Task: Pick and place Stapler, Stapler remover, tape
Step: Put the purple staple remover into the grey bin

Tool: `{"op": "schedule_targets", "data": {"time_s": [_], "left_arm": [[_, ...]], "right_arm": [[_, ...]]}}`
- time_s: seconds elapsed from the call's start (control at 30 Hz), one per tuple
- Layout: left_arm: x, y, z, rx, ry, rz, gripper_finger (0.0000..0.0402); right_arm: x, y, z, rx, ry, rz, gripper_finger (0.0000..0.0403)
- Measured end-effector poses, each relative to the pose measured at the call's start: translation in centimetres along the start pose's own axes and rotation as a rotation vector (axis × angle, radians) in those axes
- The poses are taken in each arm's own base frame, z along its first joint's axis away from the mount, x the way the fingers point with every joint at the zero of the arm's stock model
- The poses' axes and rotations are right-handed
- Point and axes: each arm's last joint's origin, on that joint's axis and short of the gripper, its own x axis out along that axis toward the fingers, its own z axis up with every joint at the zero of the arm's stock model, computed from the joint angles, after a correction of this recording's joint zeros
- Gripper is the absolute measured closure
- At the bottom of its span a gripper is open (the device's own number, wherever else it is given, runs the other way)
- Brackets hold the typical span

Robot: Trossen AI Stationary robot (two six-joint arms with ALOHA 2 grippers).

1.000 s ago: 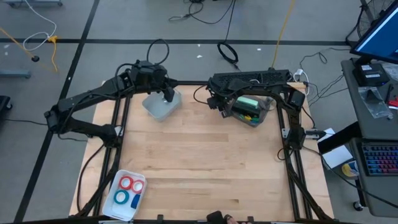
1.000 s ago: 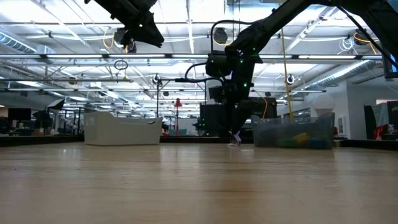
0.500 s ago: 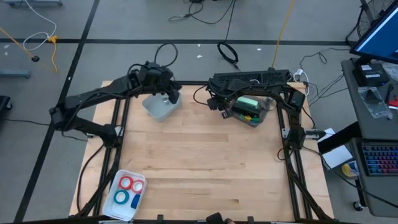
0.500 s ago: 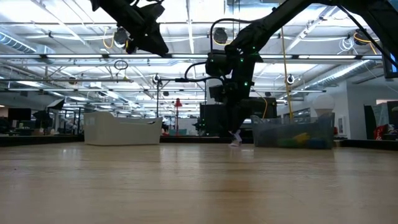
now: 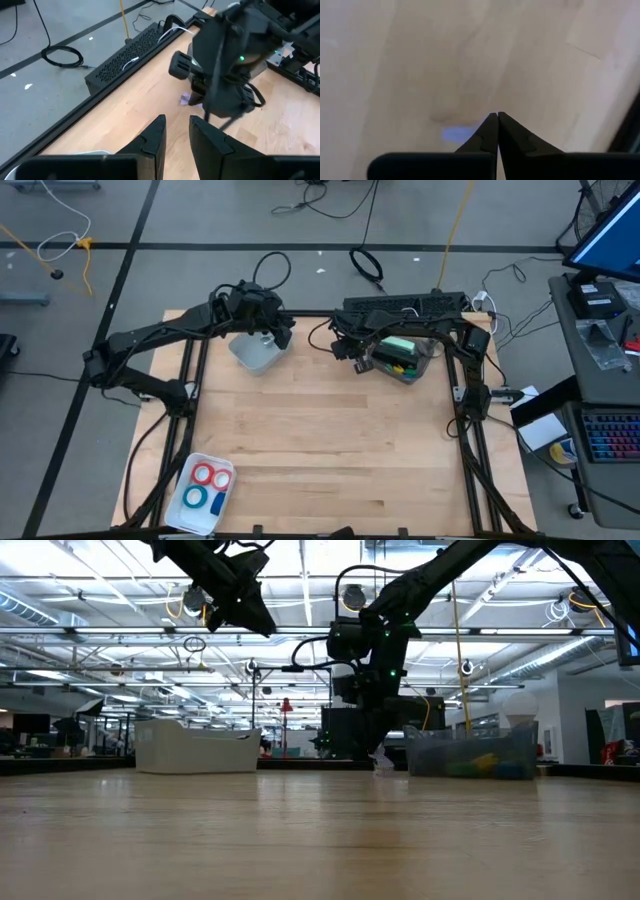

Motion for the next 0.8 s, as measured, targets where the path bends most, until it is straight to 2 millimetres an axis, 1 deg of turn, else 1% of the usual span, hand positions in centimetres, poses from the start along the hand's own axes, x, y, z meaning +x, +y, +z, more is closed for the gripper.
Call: {"op": "schedule_targets", "data": {"time_s": [0.37, 0.43, 0.5, 0.57, 0.63, 0.73, 0.8], "left_arm": [[0.0, 0.0, 0.0, -0.002, 0.0, 0.0, 0.0314], [0.0, 0.0, 0.0, -0.002, 0.0, 0.0, 0.0314], [0.0, 0.0, 0.0, -0.002, 0.001, 0.0, 0.0314], [0.0, 0.0, 0.0, -0.002, 0.001, -0.001, 0.0314], [0.0, 0.0, 0.0, -0.002, 0.001, -0.001, 0.0314], [0.0, 0.0, 0.0, -0.002, 0.001, -0.001, 0.0314], [0.0, 0.0, 0.0, 0.0, 0.0, -0.001, 0.0314]], "right_arm": [[0.1, 1.3, 1.1, -0.011, 0.003, 0.018, 0.0403], [-0.3, 1.2, 1.2, 0.001, 0.005, -0.013, 0.0403], [-1.0, 0.9, 1.3, 0.021, 0.01, -0.083, 0.0401], [-1.7, 0.3, 1.0, 0.048, 0.024, -0.145, 0.0395], [-2.3, -0.1, 0.5, 0.083, 0.037, -0.166, 0.0385], [-2.9, -0.4, -0.2, 0.177, 0.059, -0.14, 0.0364], [-3.1, -0.6, -0.5, 0.245, 0.03, -0.083, 0.0345]]}}
